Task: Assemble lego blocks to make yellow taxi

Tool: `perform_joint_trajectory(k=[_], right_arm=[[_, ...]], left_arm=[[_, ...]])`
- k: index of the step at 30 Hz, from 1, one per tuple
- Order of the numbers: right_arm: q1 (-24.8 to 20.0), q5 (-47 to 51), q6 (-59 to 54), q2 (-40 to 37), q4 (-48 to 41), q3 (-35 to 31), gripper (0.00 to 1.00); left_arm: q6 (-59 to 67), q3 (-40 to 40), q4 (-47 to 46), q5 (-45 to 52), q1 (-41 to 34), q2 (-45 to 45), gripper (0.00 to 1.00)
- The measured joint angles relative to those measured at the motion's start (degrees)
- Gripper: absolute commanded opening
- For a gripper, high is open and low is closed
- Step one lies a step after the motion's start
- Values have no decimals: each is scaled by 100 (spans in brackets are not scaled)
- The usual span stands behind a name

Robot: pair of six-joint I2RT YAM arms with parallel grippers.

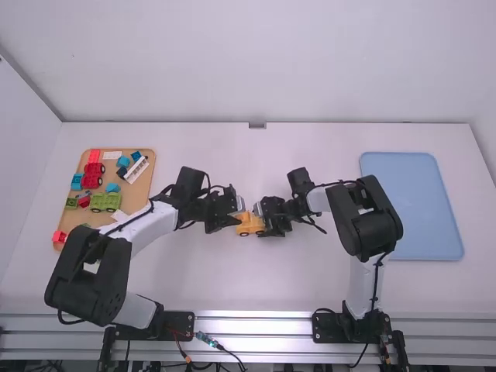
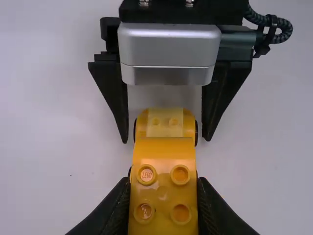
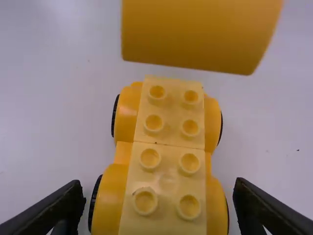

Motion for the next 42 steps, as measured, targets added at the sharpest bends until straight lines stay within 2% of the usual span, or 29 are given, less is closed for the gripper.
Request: perform_joint_trajectory(k=[6, 13, 27, 28, 31, 32, 42], right_arm=[[0, 127, 354, 0, 352, -17, 77], [0, 94, 885, 0, 1180, -444, 73], [0, -227, 1014, 0, 1307, -527, 74], [0, -240, 1012, 0, 1305, -527, 71], [22, -249, 1062, 0, 1311, -527, 52], [28, -271, 1069, 0, 1322, -527, 49], [264, -225, 1239, 0, 1360, -520, 47]], left_arm=[[-61, -15, 35, 2, 2, 0, 2], [-61, -13, 46, 2, 0, 0, 2], [-76, -13, -22, 2, -4, 0, 2], [-76, -15, -24, 0, -4, 0, 2], [-79, -13, -28, 2, -4, 0, 2], [-76, -13, -37, 2, -4, 0, 2], [-76, -260, 297, 2, -4, 2, 2]])
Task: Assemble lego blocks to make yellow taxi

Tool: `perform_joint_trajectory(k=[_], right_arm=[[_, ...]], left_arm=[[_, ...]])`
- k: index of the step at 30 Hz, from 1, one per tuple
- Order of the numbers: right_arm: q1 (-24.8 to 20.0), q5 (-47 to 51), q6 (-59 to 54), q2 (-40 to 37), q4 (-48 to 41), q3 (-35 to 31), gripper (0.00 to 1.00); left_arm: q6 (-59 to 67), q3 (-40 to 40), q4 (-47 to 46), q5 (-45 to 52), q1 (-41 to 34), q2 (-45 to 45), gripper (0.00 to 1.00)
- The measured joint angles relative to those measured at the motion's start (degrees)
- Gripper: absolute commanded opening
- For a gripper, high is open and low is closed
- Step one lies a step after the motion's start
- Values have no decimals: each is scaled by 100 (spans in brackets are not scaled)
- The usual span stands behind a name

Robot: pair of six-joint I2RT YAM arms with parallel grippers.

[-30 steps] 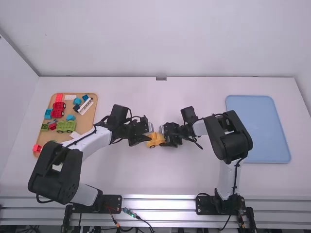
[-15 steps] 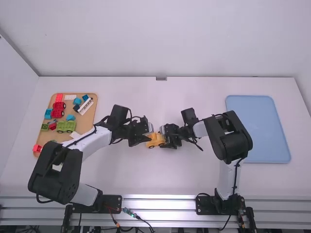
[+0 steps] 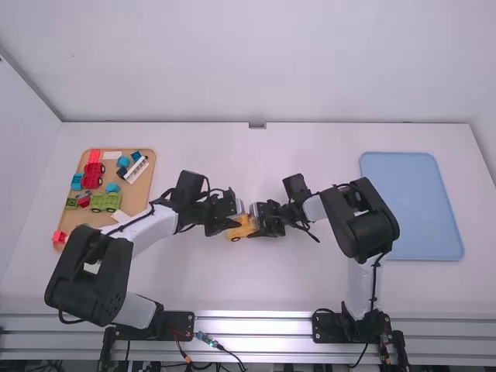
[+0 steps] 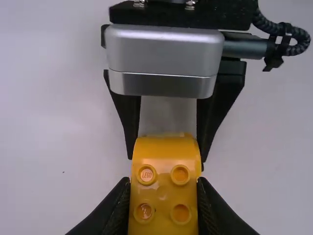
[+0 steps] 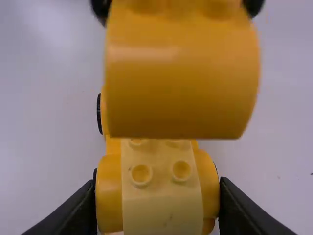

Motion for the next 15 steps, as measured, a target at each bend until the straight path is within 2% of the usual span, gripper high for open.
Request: perform_joint_trajectory(k=[9, 15], right_arm=[[-68, 208, 442, 0, -13, 122, 45], [-181, 192, 584, 0, -76, 127, 48]], left_arm=[[-2, -76, 103, -151, 0, 0, 2], [-24, -76, 267, -337, 0, 46, 2]])
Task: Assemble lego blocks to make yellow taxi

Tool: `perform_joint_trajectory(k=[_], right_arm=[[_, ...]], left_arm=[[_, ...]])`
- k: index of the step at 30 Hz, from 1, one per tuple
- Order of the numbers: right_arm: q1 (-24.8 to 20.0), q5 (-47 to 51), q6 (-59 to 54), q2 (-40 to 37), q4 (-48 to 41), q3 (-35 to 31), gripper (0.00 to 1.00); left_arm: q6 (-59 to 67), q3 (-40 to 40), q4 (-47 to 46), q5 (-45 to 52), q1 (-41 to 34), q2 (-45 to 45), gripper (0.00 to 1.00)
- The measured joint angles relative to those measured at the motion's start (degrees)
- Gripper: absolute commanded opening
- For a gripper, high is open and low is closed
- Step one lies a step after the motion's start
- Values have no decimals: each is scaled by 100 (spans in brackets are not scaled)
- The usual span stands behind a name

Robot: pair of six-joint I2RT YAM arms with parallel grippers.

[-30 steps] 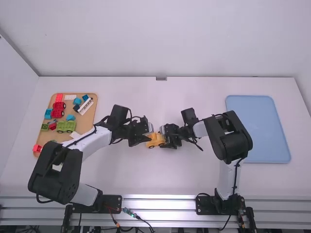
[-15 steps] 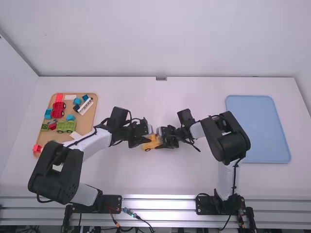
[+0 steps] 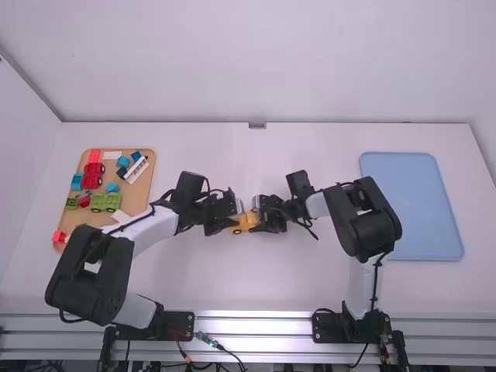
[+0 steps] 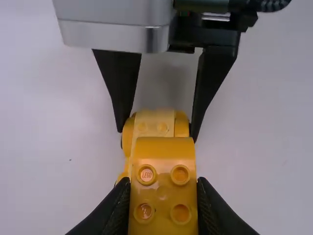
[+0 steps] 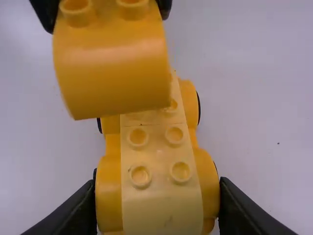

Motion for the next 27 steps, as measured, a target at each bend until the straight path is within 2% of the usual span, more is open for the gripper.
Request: perform_joint_trajectory(k=[6, 16, 27], right_arm=[[42, 50, -42, 0, -7, 31, 46], [129, 127, 208, -2, 1152, -417, 44], [9, -17, 127, -7, 1058, -481, 45]], left_arm=[[-105, 22, -35, -44, 0, 264, 2], [297, 356, -387, 361, 0, 516, 2], [350, 315, 177, 402, 0, 518, 2]])
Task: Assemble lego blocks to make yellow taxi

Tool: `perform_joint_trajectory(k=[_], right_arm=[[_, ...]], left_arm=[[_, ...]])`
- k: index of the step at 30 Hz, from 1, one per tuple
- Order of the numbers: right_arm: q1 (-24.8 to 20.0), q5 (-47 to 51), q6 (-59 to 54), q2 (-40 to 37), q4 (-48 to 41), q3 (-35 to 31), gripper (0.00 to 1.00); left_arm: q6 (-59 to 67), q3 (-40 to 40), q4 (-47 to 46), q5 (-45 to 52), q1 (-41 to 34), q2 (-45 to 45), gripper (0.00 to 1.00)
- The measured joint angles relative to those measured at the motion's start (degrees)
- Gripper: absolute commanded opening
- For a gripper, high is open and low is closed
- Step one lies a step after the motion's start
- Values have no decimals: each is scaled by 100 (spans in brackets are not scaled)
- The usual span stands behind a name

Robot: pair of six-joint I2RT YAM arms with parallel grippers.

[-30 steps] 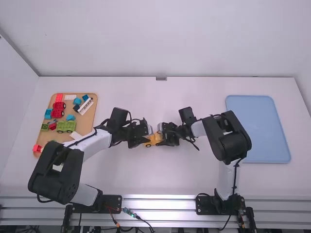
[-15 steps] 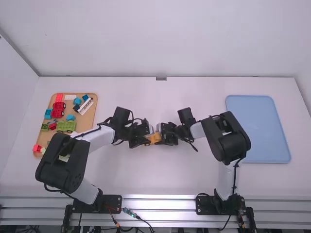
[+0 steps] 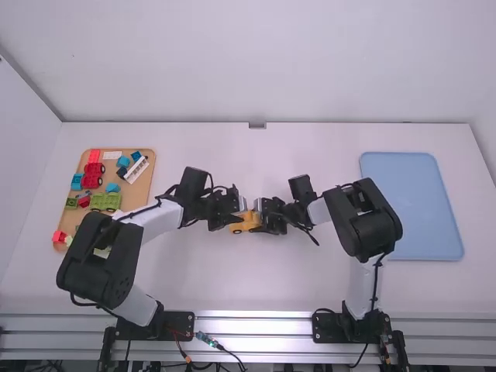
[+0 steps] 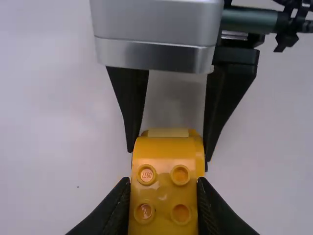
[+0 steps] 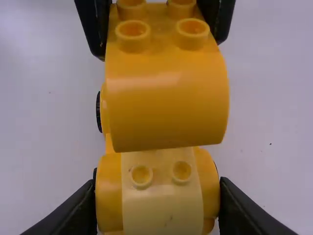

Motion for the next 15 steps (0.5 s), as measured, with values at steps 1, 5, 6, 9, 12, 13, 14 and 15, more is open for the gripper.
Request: perform_joint_trajectory(k=[1, 5, 6, 9, 12, 13, 14, 15], right_arm=[[2, 0, -11, -4, -26, 2, 45], [17, 9, -61, -22, -149, 33, 46], [15, 9, -79, -22, -195, 48, 46], [17, 28, -105, -26, -234, 63, 46], [15, 26, -103, -26, -240, 63, 46], [15, 28, -101, -26, -243, 63, 46], [22, 31, -105, -26, -264, 63, 47], [26, 33, -109, -28, -313, 81, 47]], left_arm=[[-4, -20, 2, 2, 0, -2, 2], [-22, -61, -33, 4, 0, -2, 2], [-22, -61, -33, 2, 0, 0, 2], [-22, -61, -33, 2, 0, -2, 2], [-24, -61, -33, 2, 0, 0, 2], [-26, -61, -31, 2, 0, 0, 2], [-31, -61, -33, 4, 0, 0, 2], [-44, -61, -42, 2, 0, 0, 2]])
